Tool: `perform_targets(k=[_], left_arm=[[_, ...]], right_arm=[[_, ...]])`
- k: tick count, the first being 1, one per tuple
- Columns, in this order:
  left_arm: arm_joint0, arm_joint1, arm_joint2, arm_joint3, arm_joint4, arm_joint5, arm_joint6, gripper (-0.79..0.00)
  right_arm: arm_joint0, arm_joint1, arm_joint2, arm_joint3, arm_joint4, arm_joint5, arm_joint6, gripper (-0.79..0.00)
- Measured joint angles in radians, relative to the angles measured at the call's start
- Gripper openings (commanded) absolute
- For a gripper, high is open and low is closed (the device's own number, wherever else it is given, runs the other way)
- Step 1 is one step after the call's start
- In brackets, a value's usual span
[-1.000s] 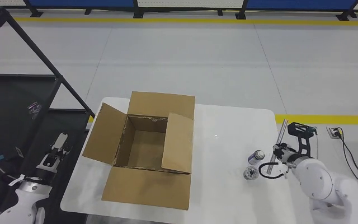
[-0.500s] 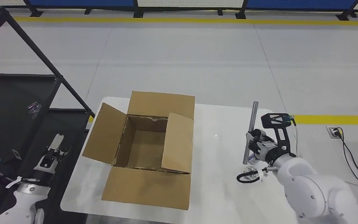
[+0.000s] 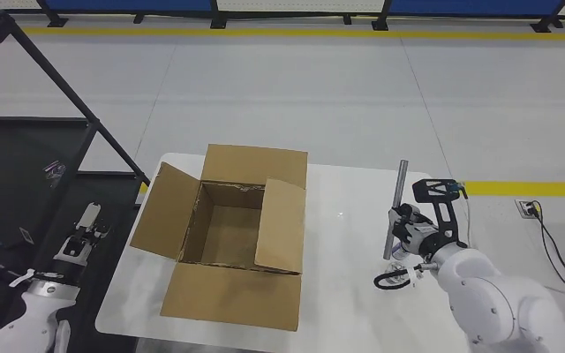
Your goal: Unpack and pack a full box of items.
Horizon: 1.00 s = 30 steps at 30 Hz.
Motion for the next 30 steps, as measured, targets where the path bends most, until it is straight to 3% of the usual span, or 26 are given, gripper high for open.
perform_targets(k=[3, 7, 10, 13, 20, 26, 30], left_arm=[[-0.005, -0.001, 0.011, -0.006, 0.014, 0.011, 0.002, 0.0], [-0.006, -0.002, 0.02, -0.01, 0.024, 0.017, 0.008, 0.0], [0.001, -0.003, 0.018, -0.011, 0.025, 0.014, 0.012, 0.0], [0.015, -0.003, 0.004, -0.01, 0.018, 0.007, 0.019, 0.0], [0.059, -0.008, -0.026, -0.004, -0.02, -0.014, 0.043, 0.0], [0.076, -0.01, -0.039, 0.0, -0.034, -0.023, 0.041, 0.0], [0.076, -0.01, -0.043, -0.001, -0.038, -0.025, 0.031, 0.0]], right_arm=[[-0.004, -0.001, -0.008, -0.003, 0.016, -0.018, -0.017, -0.785], [0.052, -0.01, -0.072, 0.057, 0.141, -0.188, -0.11, -0.785], [0.178, -0.027, -0.181, 0.166, 0.19, -0.272, -0.132, -0.785], [0.345, -0.059, -0.331, 0.29, 0.225, -0.294, -0.136, -0.785], [0.701, -0.191, -0.701, 0.626, 0.378, -0.304, -0.21, -0.785], [0.872, -0.334, -0.931, 0.875, 0.472, -0.246, -0.313, -0.785], [0.923, -0.422, -1.021, 1.012, 0.495, -0.194, -0.363, -0.785]])
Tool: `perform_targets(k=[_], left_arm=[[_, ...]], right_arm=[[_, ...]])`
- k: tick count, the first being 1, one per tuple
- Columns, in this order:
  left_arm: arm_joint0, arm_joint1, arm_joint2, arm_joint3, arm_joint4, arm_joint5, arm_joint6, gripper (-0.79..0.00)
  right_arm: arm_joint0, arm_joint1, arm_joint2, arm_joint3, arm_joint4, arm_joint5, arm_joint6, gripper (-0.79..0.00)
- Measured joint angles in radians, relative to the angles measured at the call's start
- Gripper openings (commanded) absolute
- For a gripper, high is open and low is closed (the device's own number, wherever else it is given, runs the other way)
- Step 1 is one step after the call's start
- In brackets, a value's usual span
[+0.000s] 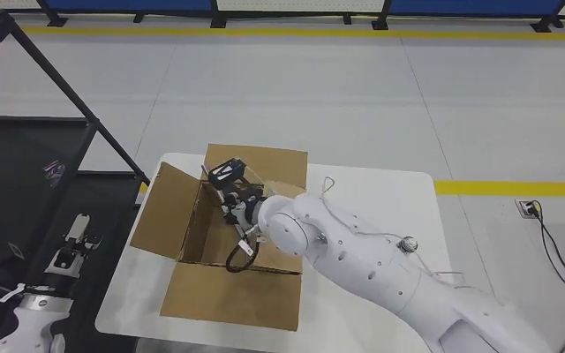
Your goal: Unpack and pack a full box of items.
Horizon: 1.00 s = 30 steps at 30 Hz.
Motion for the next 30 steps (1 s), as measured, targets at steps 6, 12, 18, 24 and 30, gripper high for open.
perform_targets(k=[6, 12, 18, 24, 30], left_arm=[[-0.002, 0.0, -0.005, 0.006, -0.005, -0.003, -0.019, 0.0], [-0.009, 0.0, 0.007, 0.002, 0.006, -0.002, -0.026, 0.0], [-0.007, -0.002, 0.008, 0.004, 0.007, -0.004, -0.026, 0.0], [-0.003, -0.004, 0.007, 0.005, 0.002, -0.005, -0.02, 0.0], [-0.001, -0.005, 0.007, 0.004, 0.003, -0.007, -0.014, 0.0]], right_arm=[[0.025, -0.086, -0.033, 0.129, 0.037, -0.002, -0.06, -0.785], [0.04, -0.154, -0.079, 0.221, 0.019, 0.014, -0.005, -0.785], [0.059, -0.221, -0.104, 0.333, 0.022, 0.01, 0.063, -0.785], [0.074, -0.283, -0.117, 0.475, 0.036, -0.049, 0.131, -0.785], [0.087, -0.339, -0.136, 0.59, 0.005, -0.099, 0.163, -0.785]])
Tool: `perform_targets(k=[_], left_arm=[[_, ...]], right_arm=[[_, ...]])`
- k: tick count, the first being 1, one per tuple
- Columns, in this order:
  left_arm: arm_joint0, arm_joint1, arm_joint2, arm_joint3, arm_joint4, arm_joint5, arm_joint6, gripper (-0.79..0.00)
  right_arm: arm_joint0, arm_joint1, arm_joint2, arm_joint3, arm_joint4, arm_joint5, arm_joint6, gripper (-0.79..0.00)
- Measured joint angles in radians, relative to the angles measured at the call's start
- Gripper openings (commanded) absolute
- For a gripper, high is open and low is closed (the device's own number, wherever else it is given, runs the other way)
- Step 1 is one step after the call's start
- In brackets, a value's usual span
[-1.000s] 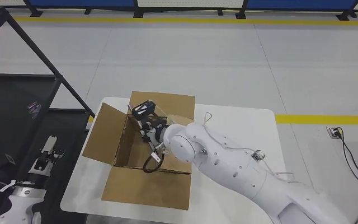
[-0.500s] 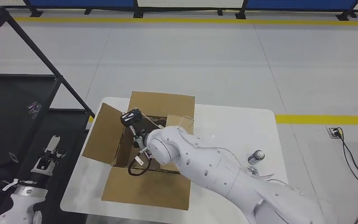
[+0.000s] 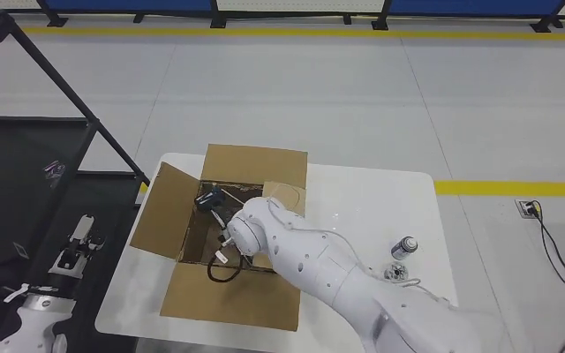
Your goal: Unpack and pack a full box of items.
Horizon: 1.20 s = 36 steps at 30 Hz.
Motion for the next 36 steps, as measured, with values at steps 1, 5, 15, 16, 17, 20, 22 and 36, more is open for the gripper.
perform_targets(k=[1, 5, 15, 16, 17, 20, 22, 36], left_arm=[[0.0, 0.0, 0.0, 0.0, 0.0, 0.0, 0.0, 0.0], [-0.001, -0.001, 0.001, -0.001, 0.002, 0.001, -0.002, 0.0], [-0.007, -0.002, 0.0, 0.002, 0.003, 0.005, -0.006, 0.0], [-0.008, -0.002, -0.001, 0.003, 0.003, 0.006, -0.006, 0.0], [-0.008, -0.002, -0.001, 0.003, 0.004, 0.007, -0.006, 0.0], [-0.01, -0.002, -0.002, 0.004, 0.005, 0.006, -0.006, 0.0], [-0.012, -0.002, -0.001, 0.005, 0.005, 0.006, -0.006, 0.0], [-0.033, -0.003, 0.015, 0.012, 0.024, 0.022, -0.011, 0.0]], right_arm=[[0.001, -0.008, -0.001, 0.015, -0.002, -0.007, 0.007, -0.785], [0.008, -0.043, -0.009, 0.081, -0.019, -0.023, 0.035, -0.785], [0.016, -0.108, 0.0, 0.21, -0.026, -0.108, 0.053, -0.523], [0.018, -0.112, 0.002, 0.219, -0.027, -0.113, 0.051, -0.523], [0.019, -0.118, 0.004, 0.231, -0.028, -0.119, 0.05, -0.526], [0.024, -0.13, 0.01, 0.254, -0.032, -0.131, 0.046, -0.539], [0.028, -0.137, 0.015, 0.263, -0.033, -0.14, 0.038, -0.545], [0.095, -0.14, 0.072, 0.179, -0.031, -0.225, -0.012, -0.496]])
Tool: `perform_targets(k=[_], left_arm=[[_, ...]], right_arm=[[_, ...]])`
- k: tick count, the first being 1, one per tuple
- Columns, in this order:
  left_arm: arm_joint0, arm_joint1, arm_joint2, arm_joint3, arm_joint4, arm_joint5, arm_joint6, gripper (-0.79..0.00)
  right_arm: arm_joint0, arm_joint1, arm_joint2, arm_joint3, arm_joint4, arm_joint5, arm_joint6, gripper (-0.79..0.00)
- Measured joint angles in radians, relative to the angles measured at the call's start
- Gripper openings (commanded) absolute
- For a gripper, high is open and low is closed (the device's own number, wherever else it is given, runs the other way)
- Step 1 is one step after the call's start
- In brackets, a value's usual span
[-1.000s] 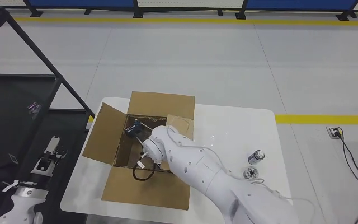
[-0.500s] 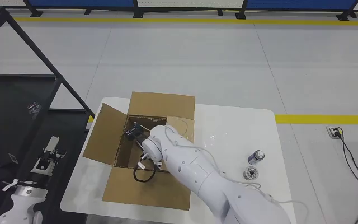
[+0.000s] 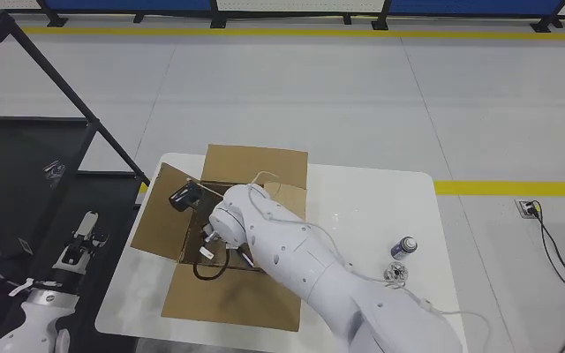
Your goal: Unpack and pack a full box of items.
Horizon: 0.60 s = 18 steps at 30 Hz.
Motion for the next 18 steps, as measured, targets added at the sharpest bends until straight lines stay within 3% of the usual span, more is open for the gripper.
perform_targets(k=[7, 13, 15, 18], left_arm=[[-0.014, 0.0, 0.01, 0.002, 0.009, 0.008, -0.006, 0.0], [-0.026, 0.0, 0.02, -0.001, 0.018, 0.014, -0.014, 0.0], [-0.03, 0.001, 0.022, -0.002, 0.021, 0.016, -0.016, 0.0], [-0.035, 0.001, 0.026, -0.003, 0.027, 0.019, -0.018, 0.0]], right_arm=[[0.03, 0.055, 0.08, -0.071, 0.022, -0.147, -0.033, -0.449], [0.015, 0.149, 0.186, -0.196, 0.009, -0.292, -0.056, -0.397], [-0.014, 0.192, 0.231, -0.273, -0.014, -0.327, -0.045, -0.289], [-0.081, 0.261, 0.315, -0.406, -0.052, -0.356, -0.012, -0.203]])
